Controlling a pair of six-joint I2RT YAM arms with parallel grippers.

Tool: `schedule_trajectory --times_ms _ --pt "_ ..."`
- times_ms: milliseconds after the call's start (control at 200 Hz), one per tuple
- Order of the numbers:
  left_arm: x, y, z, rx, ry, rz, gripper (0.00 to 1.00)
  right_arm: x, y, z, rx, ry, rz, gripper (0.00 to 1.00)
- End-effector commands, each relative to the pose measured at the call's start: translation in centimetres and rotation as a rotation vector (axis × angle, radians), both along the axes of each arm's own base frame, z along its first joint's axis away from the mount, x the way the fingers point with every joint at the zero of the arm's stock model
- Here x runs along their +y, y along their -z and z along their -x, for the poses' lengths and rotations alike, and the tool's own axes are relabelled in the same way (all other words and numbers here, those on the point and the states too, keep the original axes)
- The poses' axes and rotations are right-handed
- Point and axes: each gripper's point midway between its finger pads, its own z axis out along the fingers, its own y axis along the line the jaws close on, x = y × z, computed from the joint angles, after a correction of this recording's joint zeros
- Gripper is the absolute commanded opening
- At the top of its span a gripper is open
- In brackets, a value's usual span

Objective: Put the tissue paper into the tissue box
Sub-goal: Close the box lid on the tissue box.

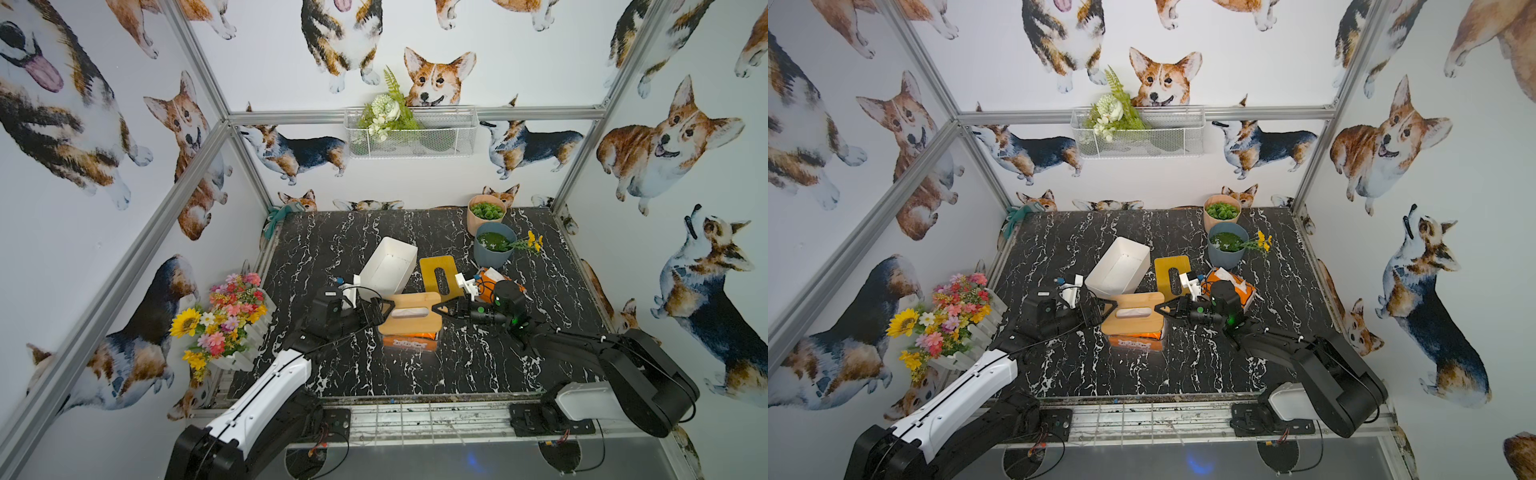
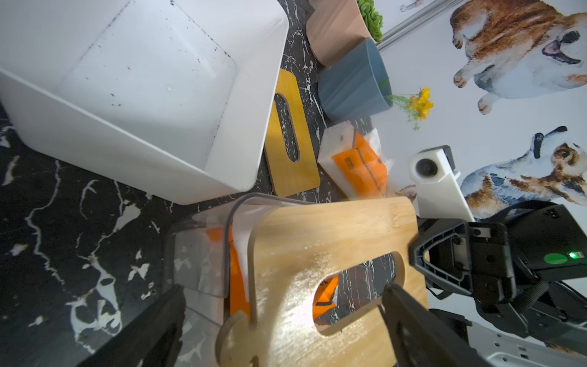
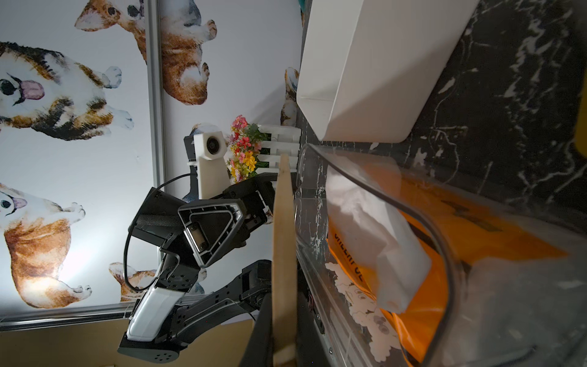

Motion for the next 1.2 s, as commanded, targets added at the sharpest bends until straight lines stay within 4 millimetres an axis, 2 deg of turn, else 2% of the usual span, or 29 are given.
schedule_trajectory --times_ms 0,270,721,1001,1191 --pt "0.4 0.5 0.3 0.004 0.014 -0.011 1.0 0.3 -0.9 -0.3 -0.038 0.007 -0.035 0.0" --pt "0.0 1.3 0.2 0.021 0.039 0.004 0.98 0.2 0.2 -0.5 -0.005 0.037 -0.038 0.0" --pt "-0.6 2.2 -0.5 0.033 0.06 0.017 0.91 0.0 0.9 -0.7 0.026 0.068 -0.045 0.0" --pt "-1.0 2.2 -1.0 0.028 0.074 0.029 0.83 -0.4 1.8 0.1 0.046 0.063 -0.034 0.0" --pt "-1.4 2.3 -1.0 0.037 0.085 0.054 0.73 -0.5 2.0 0.2 0.045 0.069 -0.034 0.0"
